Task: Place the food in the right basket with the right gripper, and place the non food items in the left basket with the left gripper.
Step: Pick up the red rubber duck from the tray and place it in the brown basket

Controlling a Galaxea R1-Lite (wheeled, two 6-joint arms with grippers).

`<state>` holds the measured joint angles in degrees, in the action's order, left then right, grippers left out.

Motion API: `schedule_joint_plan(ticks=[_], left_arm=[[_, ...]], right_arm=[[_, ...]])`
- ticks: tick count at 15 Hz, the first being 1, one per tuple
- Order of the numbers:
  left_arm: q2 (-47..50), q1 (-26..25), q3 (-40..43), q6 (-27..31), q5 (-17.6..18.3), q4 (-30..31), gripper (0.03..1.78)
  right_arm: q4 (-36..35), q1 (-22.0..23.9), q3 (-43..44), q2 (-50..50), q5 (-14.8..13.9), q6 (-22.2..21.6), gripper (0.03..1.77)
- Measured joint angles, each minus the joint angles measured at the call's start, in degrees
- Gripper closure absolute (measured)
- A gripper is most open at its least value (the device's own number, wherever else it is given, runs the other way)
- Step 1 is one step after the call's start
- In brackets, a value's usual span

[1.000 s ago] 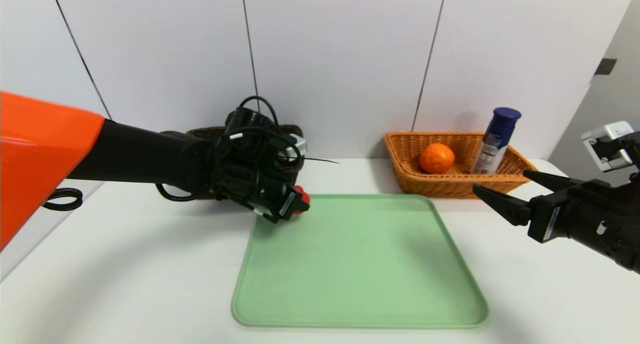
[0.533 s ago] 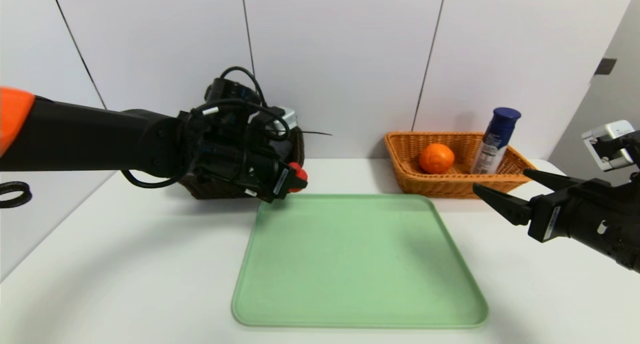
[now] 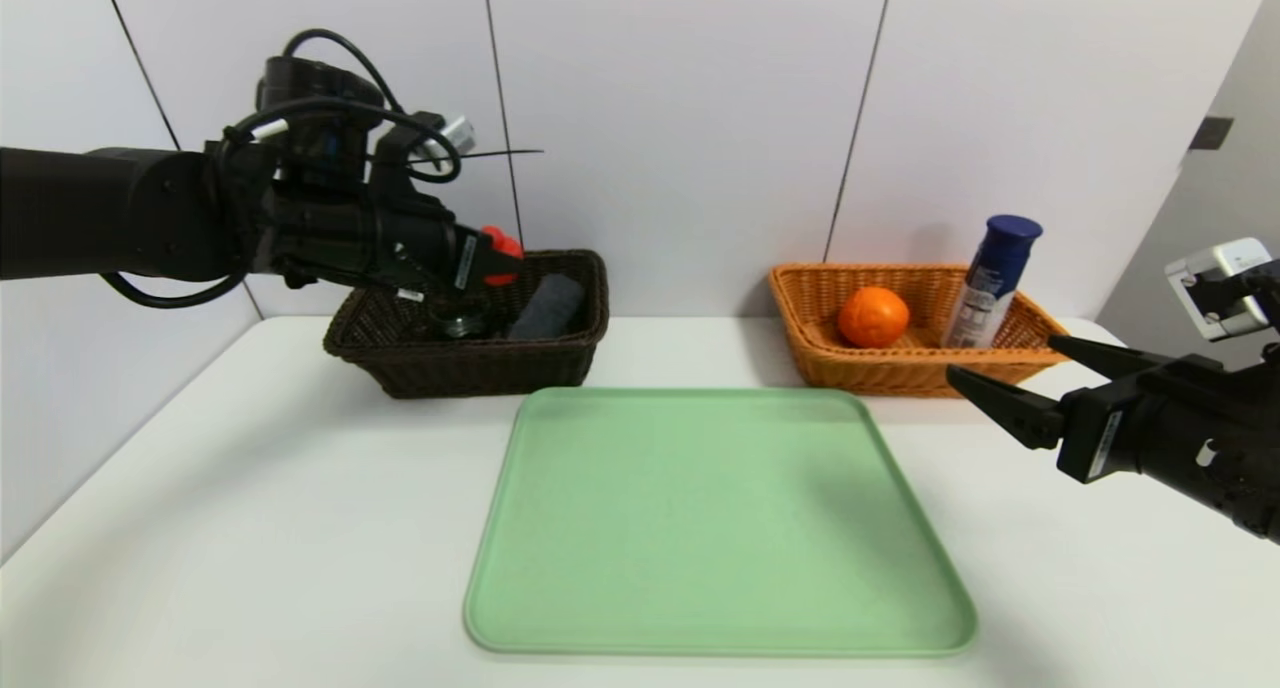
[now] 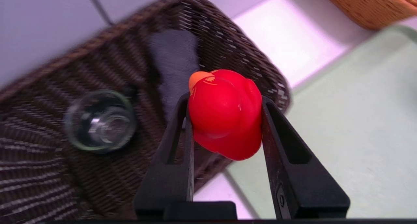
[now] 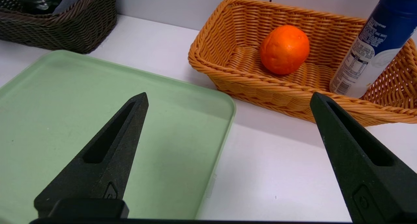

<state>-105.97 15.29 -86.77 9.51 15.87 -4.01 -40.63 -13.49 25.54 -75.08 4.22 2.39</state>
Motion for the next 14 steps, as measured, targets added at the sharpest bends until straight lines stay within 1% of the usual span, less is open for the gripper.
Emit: schedule_joint_plan(ticks=[4,7,11,14], left_arm=[[-0.83,-6.86,-1.34,0.88,-1.51,1.1,1.18],[-3.04,-10.86,-2.19,4.32,-1.85,1.12,1.19],[-6.46,-12.75,-2.52,5.38,-5.6,1.17,1.19],[-8.52,-13.53,-2.43,5.36,-6.03,2.36,1.19]], right_arm=[[0.01,-0.01,-0.24,0.13,0.05,0.15,0.09],[0.01,-0.01,-0.4,0.24,-0.01,0.3,0.09],[0.04,-0.01,-0.62,0.35,-0.06,0.37,0.09],[0.09,-0.22,-0.66,0.3,-0.04,0.39,0.09]])
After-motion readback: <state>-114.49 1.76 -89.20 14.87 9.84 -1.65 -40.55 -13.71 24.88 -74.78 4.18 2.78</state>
